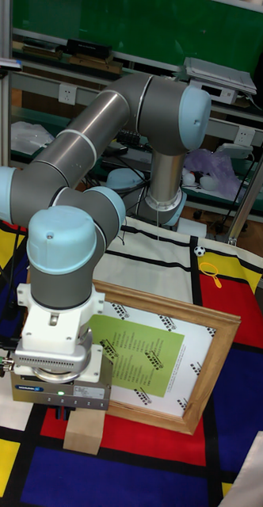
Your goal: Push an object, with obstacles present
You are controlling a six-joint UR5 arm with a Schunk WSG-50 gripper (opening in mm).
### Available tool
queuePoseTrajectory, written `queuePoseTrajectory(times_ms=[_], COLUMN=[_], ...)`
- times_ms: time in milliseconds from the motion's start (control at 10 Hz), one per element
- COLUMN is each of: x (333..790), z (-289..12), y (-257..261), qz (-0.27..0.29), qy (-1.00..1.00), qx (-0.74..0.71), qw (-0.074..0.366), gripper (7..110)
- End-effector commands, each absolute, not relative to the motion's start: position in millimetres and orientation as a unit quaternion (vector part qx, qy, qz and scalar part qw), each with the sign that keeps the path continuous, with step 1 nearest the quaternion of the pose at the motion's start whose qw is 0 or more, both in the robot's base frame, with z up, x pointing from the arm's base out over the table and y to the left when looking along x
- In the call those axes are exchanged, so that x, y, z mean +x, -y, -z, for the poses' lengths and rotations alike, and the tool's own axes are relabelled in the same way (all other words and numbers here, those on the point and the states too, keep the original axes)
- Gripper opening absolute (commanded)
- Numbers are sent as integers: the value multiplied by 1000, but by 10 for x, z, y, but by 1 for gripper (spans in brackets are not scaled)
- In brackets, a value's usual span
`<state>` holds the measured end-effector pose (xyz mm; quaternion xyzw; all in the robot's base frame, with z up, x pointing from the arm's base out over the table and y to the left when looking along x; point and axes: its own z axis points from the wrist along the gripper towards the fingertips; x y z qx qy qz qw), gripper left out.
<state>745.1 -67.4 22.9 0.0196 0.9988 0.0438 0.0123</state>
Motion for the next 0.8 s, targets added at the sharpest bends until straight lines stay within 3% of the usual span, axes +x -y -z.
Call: queuePoseTrajectory(times_ms=[0,700], x=[7464,7484], z=[-247,-247], y=[647,596], qz=[-51,-51], qy=[-998,-998], qx=[23,25], qw=[13,13], gripper=[7,7])
